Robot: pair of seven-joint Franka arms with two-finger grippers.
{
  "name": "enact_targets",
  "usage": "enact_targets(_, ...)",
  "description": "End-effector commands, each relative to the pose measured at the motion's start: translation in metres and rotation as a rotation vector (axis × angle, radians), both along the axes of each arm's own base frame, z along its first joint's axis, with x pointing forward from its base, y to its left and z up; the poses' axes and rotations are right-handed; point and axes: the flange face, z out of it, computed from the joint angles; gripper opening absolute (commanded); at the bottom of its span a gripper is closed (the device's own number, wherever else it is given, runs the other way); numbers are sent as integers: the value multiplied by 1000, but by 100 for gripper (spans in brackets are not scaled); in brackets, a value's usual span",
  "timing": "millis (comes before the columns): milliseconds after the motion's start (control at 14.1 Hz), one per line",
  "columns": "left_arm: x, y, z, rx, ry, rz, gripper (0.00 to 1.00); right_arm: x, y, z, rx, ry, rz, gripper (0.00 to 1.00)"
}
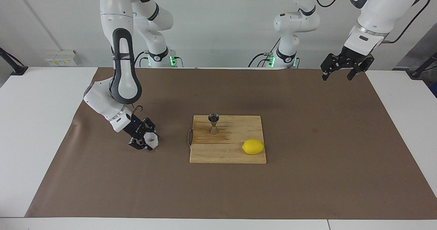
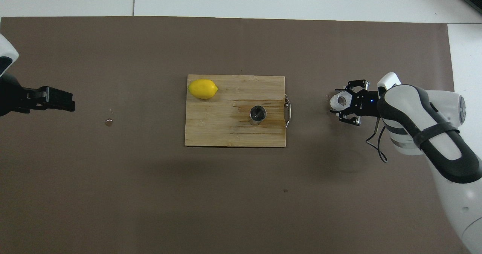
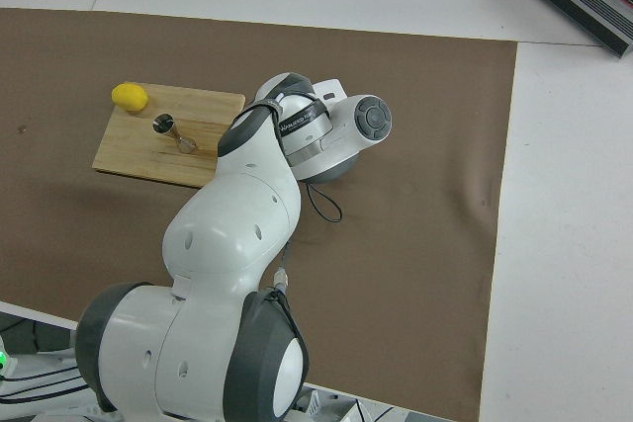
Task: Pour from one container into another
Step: 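Lower the white cup onto the table and open the right gripper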
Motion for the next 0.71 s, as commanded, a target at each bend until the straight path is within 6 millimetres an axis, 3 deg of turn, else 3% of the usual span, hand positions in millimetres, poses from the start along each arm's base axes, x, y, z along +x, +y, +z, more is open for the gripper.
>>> enact_targets(0,-9,1,0,-7,-1,12,100,-1,7,25,-3,1,15,100)
enact_targets(142,-9,1,0,-7,-1,10,100,-5,12,47,14,77,-6,100)
enact_targets(427,-9,1,0,-7,-1,12,100,-17,18,111,-114,244,-104,100)
enact_targets(640,-9,1,0,-7,-1,10,100,-25,9,142,-162,310,-201,100)
